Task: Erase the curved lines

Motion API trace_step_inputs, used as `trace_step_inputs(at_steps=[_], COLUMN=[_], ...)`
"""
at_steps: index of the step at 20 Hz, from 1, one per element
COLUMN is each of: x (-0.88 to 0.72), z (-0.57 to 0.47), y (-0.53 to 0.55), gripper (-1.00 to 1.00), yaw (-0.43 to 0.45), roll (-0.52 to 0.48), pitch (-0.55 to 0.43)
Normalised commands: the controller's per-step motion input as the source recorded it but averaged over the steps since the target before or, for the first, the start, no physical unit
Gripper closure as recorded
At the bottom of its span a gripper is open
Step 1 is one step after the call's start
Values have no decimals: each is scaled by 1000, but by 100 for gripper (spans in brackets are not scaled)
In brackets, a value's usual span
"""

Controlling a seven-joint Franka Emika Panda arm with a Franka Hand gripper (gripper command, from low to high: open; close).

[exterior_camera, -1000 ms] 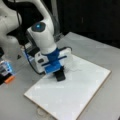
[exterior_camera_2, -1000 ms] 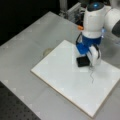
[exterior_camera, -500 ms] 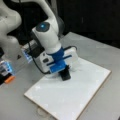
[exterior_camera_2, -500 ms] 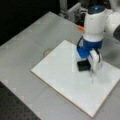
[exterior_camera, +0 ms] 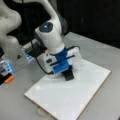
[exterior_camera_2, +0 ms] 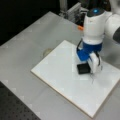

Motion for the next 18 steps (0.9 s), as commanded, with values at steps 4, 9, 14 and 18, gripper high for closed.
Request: trace_step_inputs(at_steps=[4, 9, 14, 18], x=[153, 161, 194, 279], z=[-700, -684, -719, -765], y=[387, 413, 452, 550], gripper=[100, 100, 100, 100], yaw=[-131, -146, -177, -207], roll=[22, 21, 2, -10], pitch=[-200, -174, -164, -156])
